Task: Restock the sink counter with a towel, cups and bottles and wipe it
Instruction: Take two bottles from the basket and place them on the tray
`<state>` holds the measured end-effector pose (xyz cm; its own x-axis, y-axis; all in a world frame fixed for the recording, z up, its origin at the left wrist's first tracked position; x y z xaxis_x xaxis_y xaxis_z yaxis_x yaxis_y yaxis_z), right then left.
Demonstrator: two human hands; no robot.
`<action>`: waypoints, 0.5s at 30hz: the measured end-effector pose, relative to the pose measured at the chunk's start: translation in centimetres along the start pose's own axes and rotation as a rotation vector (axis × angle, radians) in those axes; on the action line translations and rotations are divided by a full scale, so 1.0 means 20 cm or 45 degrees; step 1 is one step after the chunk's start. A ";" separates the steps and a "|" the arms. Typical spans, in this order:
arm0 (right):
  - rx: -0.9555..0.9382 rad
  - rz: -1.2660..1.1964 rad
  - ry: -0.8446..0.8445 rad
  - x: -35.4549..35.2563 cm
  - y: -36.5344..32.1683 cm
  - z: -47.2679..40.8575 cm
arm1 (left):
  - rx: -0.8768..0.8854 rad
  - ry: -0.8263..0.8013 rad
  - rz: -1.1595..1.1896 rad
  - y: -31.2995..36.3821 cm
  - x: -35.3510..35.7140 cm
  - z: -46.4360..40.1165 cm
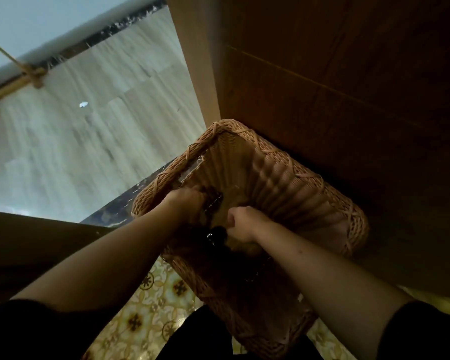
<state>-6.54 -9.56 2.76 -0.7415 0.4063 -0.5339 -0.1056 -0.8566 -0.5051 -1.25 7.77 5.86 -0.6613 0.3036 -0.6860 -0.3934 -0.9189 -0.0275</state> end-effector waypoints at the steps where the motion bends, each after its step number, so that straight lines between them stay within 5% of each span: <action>1: -0.011 -0.025 -0.025 0.05 0.00 -0.04 | -0.009 -0.025 -0.036 -0.01 0.03 -0.04; 8: 0.047 -0.008 -0.151 0.37 -0.01 -0.23 | -0.117 -0.094 -0.048 -0.06 0.22 -0.19; 15: -0.029 0.022 -0.084 0.48 -0.04 -0.31 | -0.167 0.077 0.182 -0.07 0.22 -0.23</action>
<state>-9.43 -3.09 -6.22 -0.7854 0.3691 -0.4968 -0.0779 -0.8553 -0.5123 -0.59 9.17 -0.43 -0.6633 0.1556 -0.7320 -0.2092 -0.9777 -0.0182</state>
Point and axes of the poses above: each hand's wrist, its own z-axis away from the middle knuckle, its own x-axis out of the palm, y = z × x, the point moved 1 cm from there along -z, towards the middle knuckle, and after that the axes turned 1 degree about -x, right-handed, at the moved point
